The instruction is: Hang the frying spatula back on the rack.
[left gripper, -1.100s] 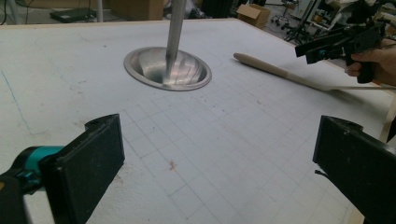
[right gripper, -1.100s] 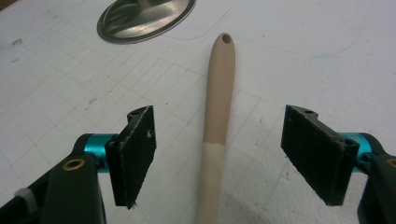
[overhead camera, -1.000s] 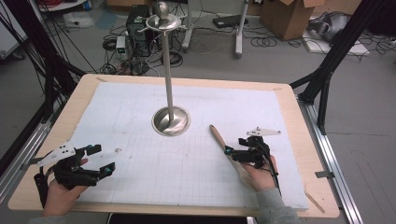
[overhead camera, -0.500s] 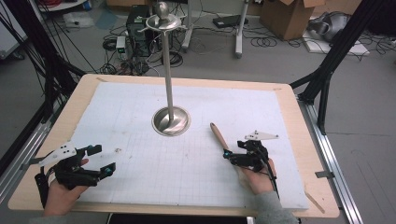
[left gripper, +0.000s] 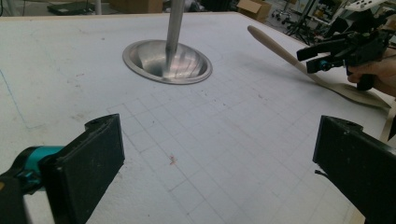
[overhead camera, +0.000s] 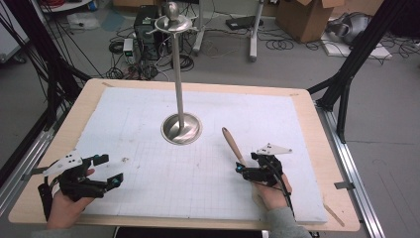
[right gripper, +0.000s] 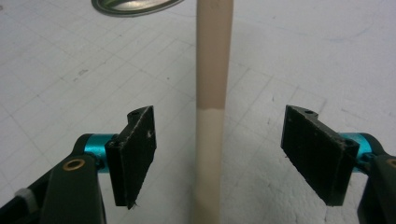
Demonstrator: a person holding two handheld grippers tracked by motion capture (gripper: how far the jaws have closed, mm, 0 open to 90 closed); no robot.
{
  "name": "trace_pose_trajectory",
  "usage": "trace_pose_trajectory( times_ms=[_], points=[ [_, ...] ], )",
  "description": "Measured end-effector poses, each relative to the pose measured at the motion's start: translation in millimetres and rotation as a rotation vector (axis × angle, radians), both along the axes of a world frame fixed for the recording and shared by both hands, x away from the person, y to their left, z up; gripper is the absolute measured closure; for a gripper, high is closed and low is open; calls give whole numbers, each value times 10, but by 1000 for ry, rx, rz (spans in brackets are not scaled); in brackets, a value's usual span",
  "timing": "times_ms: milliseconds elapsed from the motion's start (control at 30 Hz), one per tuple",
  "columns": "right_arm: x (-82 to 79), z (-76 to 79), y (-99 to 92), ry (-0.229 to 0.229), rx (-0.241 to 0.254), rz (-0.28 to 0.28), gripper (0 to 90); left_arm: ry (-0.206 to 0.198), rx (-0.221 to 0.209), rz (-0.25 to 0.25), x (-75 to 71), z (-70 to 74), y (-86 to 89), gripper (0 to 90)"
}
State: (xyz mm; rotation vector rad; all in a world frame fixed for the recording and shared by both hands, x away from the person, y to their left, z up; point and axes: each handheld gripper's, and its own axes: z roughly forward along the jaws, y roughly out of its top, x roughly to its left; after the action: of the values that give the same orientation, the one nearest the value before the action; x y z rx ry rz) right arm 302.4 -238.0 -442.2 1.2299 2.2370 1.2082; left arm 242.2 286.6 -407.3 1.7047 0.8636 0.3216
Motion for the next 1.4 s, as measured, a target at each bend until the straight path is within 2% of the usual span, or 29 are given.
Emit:
trace_pose_trajectory(
  times_ms=[333, 567, 700, 933, 1267, 1400],
  points=[
    [-30, -17, 11, -14, -13, -6, 258, 3, 0, 0, 6, -8, -6, 24],
    [-50, -23, 38, -17, -62, -18, 268, 7, 6, -2, 8, -20, -7, 25],
    [-54, -28, 47, -3, -76, -35, 269, 10, 3, 0, 8, -26, 0, 24],
    [-74, -39, 92, 14, -128, -13, 271, 11, 6, 0, 9, -32, 6, 25],
    [-109, -44, 143, -6, -181, -3, 428, 13, 8, 3, 4, -36, 9, 24],
    [-120, -44, 150, -8, -182, 2, 507, 14, 7, 4, 5, -39, 9, 25]
  ],
)
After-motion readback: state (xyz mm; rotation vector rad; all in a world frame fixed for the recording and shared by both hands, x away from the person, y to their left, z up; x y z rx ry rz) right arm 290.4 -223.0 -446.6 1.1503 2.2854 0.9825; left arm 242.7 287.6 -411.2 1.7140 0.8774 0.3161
